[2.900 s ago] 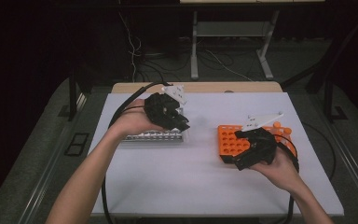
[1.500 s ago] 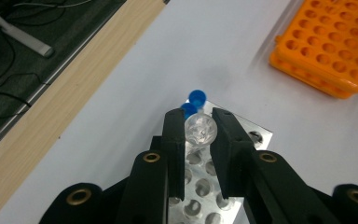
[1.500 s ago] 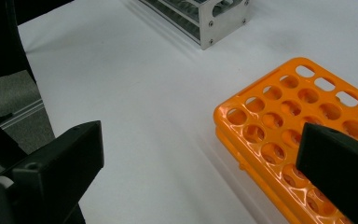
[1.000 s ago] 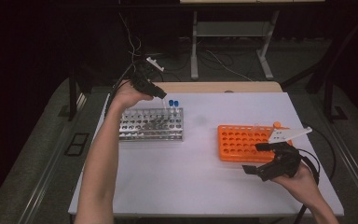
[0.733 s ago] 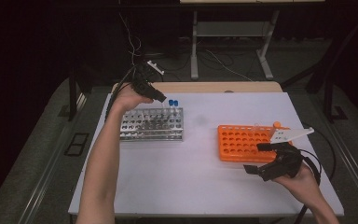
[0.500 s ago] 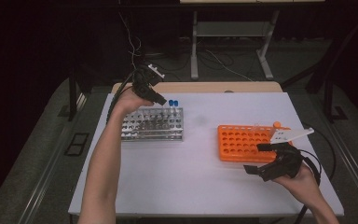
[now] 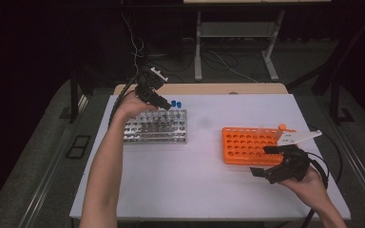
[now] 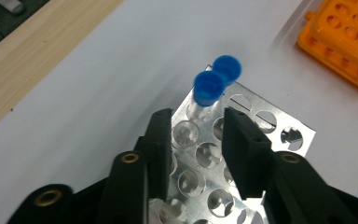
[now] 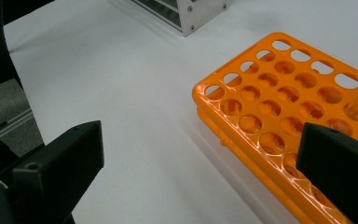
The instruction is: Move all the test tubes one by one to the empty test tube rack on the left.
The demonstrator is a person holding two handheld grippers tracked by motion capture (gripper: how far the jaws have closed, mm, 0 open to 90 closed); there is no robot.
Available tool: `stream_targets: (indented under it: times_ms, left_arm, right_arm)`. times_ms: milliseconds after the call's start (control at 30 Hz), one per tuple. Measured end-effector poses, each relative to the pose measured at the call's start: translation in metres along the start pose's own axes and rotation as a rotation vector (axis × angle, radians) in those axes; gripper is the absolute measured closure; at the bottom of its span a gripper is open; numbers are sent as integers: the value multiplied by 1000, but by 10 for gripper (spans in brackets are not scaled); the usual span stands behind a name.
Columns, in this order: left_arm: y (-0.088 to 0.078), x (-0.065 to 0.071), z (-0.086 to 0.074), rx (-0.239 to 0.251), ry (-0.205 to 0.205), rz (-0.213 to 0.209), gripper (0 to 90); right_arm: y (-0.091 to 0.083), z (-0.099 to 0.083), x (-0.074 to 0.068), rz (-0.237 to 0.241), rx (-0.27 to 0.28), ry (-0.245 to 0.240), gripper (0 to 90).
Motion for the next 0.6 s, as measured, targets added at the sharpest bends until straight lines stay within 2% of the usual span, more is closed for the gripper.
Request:
stream_targets:
  times_ms: [367,600]
  left_arm:
    - [-36,18,5,83,5,11,408]
    - [-48,37,1,122,23,6,306]
  right_arm:
    - [-1,3,8,-26,-8,4,3]
    - [2,7,20,-53,-27,20,3]
Point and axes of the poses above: each handheld gripper's, and its own axes: y roughly forward along the jaws, z roughly out of its top, x roughly to its right, the point moved 10 cm from there along y, roughly forward along the jaws, and after that the axes turned 6 degrees about -z, right-handed, at the moved point
